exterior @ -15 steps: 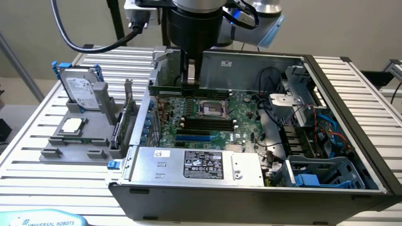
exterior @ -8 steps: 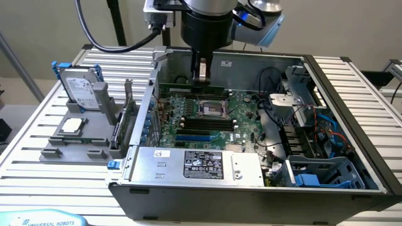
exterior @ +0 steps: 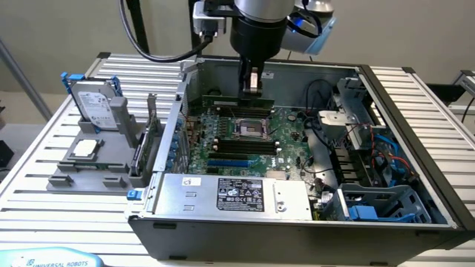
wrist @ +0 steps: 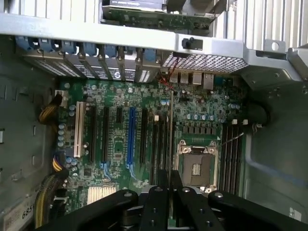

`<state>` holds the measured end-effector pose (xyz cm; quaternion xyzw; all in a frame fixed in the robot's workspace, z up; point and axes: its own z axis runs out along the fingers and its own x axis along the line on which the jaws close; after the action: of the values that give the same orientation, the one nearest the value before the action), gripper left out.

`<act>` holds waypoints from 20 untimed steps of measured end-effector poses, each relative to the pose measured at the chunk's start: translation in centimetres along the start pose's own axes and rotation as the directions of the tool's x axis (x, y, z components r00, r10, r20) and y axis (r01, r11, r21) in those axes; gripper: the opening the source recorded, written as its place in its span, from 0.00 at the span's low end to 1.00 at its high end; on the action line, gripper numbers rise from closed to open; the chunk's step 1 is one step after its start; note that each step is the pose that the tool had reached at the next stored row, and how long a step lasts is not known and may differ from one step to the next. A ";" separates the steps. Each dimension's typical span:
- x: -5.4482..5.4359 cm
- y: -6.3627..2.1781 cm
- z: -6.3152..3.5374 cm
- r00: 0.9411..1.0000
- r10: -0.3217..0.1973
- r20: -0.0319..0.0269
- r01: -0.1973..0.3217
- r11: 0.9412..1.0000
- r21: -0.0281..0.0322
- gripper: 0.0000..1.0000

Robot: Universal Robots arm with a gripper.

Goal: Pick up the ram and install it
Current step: 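Pick up the ram and move it above insertion slot, then insert the ram into the slot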

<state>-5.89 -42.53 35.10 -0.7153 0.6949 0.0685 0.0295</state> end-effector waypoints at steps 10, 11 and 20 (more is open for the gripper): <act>-0.7 -3.06 0.53 1.000 0.000 0.000 0.000 1.000 0.000 0.13; -0.7 -3.06 0.53 1.000 0.000 0.000 0.000 1.000 0.000 0.13; -0.7 -3.06 0.53 1.000 0.000 0.000 0.000 1.000 0.000 0.13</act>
<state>-2.88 -41.63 34.52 -0.7152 0.6949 0.0686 0.0294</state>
